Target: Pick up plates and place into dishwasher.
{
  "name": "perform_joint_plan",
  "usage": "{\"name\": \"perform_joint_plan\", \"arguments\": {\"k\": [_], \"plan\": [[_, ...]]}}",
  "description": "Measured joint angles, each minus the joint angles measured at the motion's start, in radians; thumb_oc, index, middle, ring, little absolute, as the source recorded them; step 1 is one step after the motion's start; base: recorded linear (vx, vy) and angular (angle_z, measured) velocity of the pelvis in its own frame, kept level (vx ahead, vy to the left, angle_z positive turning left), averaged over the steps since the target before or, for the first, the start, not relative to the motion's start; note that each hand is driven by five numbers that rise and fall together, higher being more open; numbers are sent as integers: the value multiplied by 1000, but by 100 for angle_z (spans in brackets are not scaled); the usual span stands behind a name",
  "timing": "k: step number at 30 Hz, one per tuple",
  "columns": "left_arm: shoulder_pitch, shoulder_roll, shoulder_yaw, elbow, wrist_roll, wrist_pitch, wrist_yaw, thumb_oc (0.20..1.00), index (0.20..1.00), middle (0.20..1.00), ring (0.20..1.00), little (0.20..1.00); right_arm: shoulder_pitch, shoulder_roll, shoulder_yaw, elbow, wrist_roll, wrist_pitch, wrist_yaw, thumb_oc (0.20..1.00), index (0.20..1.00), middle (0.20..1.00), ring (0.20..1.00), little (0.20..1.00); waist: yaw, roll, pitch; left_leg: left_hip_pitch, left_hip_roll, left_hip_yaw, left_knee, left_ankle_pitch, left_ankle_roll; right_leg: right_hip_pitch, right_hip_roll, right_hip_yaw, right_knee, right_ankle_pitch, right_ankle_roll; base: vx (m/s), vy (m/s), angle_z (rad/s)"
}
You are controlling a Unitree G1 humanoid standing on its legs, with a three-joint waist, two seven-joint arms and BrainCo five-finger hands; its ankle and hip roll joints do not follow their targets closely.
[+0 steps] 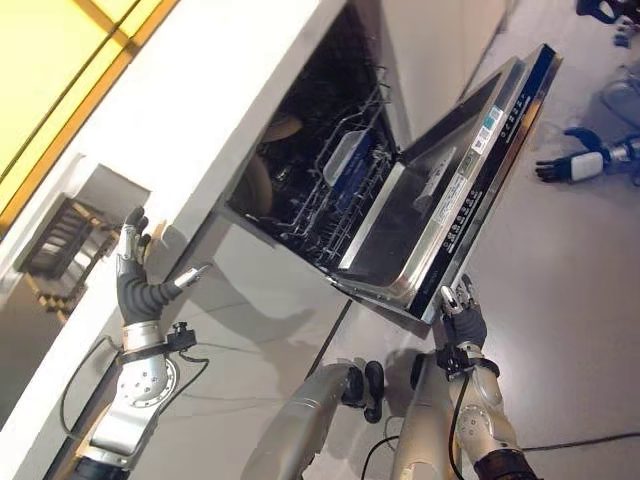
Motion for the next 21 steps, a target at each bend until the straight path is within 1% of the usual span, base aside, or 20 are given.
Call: {"name": "perform_joint_plan", "arguments": {"k": [1, 2, 3, 4, 5, 6, 7, 8, 9, 10, 11, 12, 14, 15, 16, 18, 19, 21], "plan": [[10, -3, 21, 1, -1, 1, -10, 1000, 1000, 1000, 1000, 1000, 1, 7, 17, -7, 0, -2, 6, 1000, 1000, 1000, 1000, 1000, 15, -37, -16, -2, -17, -5, -10, 3, 3, -17, 6, 93, 75, -2, -82, 29, -22, 73], [21, -8, 31, 5, -2, 0, -17, 1000, 1000, 1000, 1000, 1000, 0, 13, 22, -10, -1, -8, 17, 1000, 1000, 1000, 1000, 1000, 18, -54, -33, -11, -30, -16, -14, 15, -8, 27, 9, 182, 51, -57, -52, 41, -36, 105], [17, -9, 31, 14, -3, 0, -33, 1000, 1000, 1000, 1000, 1000, -9, 16, 23, -10, -3, -20, 24, 1000, 1000, 1000, 1000, 1000, 29, -57, -35, -11, -45, -48, -29, 27, -20, 61, 5, 133, 1, -83, -30, 128, -64, 124], [18, 1, 36, 14, -4, -4, -42, 1000, 1000, 1000, 1000, 1000, -14, 28, 23, -10, -3, -28, 26, 1000, 1000, 1000, 1000, 1000, 35, -54, -38, 2, -37, -57, -39, 39, -9, 94, -2, 86, -28, -71, -49, 149, -78, 123], [22, 13, 38, 18, -5, -4, -50, 1000, 1000, 1000, 1000, 1000, -17, 40, 23, -10, -4, -38, 33, 1000, 1000, 1000, 1000, 1000, 48, -60, -40, 21, -27, -54, -45, 39, -4, 130, -4, 43, -50, -67, -57, 156, -96, 108], [26, 19, 42, 19, -6, -5, -57, 1000, 1000, 1000, 1000, 1000, -27, 48, 23, -10, -4, -41, 38, 1000, 1000, 1000, 1000, 1000, 75, -71, -46, 42, -23, -67, -65, 41, -7, 156, -4, 11, -64, -70, -63, 164, -110, 84], [34, 21, 43, 19, -8, -5, -65, 1000, 1000, 1000, 1000, 1000, -48, 54, 30, -10, -4, -42, 43, 1000, 1000, 1000, 1000, 1000, 105, -88, -54, 52, -23, -82, -85, 54, -22, 172, -2, -9, -83, -68, -71, 164, -106, 61], [43, 24, 43, 20, -8, -5, -75, 1000, 1000, 1000, 1000, 1000, -69, 58, 36, -9, -4, -42, 56, 1000, 1000, 1000, 1000, 1000, 122, -97, -61, 61, -21, -98, -100, 62, -28, 190, 3, -31, -106, -62, -75, 162, -105, 52], [44, 29, 43, 21, -8, -5, -89, 1000, 1000, 1000, 1000, 1000, -93, 66, 40, 5, -4, -41, 58, 1000, 1000, 1000, 1000, 1000, 138, -105, -60, 75, -17, -113, -115, 67, -21, 217, 11, -45, -130, -56, -76, 144, -103, 52], [44, 31, 44, 21, -8, -5, -99, 1000, 1000, 1000, 1000, 1000, -100, 73, 45, 7, -7, -42, 76, 1000, 1000, 1000, 1000, 1000, 144, -114, -63, 88, -12, -121, -127, 71, -19, 237, 20, -47, -148, -53, -75, 124, -112, 59], [50, 37, 44, 21, -8, -5, -111, 1000, 1000, 1000, 1000, 1000, -109, 83, 63, 6, -21, -45, 98, 1000, 1000, 1000, 1000, 1000, 160, -128, -74, 108, -8, -136, -150, 81, -28, 266, 30, -53, -178, -47, -73, 114, -122, 52], [54, 50, 44, 21, -8, -6, -121, 1000, 1000, 1000, 1000, 1000, -117, 97, 76, 6, -22, -53, 116, 1000, 1000, 1000, 1000, 1000, 168, -151, -94, 114, -4, -143, -171, 87, -27, 278, 40, -52, -203, -41, -71, 113, -124, 48], [58, 73, 45, 21, -8, -6, -143, 1000, 1000, 1000, 1000, 1000, -135, 130, 81, 6, -21, -65, 138, 1000, 1000, 1000, 1000, 1000, 187, -179, -116, 141, 2, -169, -215, 104, -33, 319, 67, -53, -271, -23, -70, 97, -116, 28], [58, 85, 46, 21, -8, -6, -151, 1000, 1000, 1000, 1000, 1000, -142, 145, 82, 4, -21, -74, 145, 1000, 1000, 1000, 1000, 1000, 193, -200, -127, 154, 8, -172, -238, 110, -32, 331, 77, -51, -301, -11, -69, 78, -114, 15], [59, 87, 56, 20, -8, -6, -160, 1000, 1000, 1000, 1000, 1000, -149, 154, 82, 3, -20, -78, 151, 1000, 1000, 1000, 1000, 1000, 201, -212, -134, 170, 9, -181, -261, 117, -38, 353, 83, -54, -330, -3, -66, 68, -120, 15], [59, 87, 83, 19, -8, -6, -179, 1000, 1000, 1000, 1000, 1000, -161, 158, 81, -6, -19, -82, 155, 1000, 1000, 1000, 1000, 1000, 205, -227, -142, 195, 10, -192, -297, 129, -35, 388, 95, -51, -384, 15, -58, 31, -134, 18], [55, 87, 91, 19, -9, -6, -184, 1000, 1000, 1000, 1000, 1000, -167, 154, 81, -13, -19, -83, 155, 1000, 1000, 1000, 1000, 1000, 217, -230, -144, 209, 13, -193, -315, 133, -32, 399, 97, -51, -406, 26, -54, 9, -126, 6], [53, 86, 106, 16, -9, -6, -195, 1000, 1000, 1000, 1000, 1000, -171, 153, 79, -16, -12, -91, 150, 1000, 1000, 1000, 1000, 1000, 219, -229, -143, 228, 22, -203, -344, 149, -29, 417, 102, -45, -432, 45, -54, -5, -116, 6]]}}
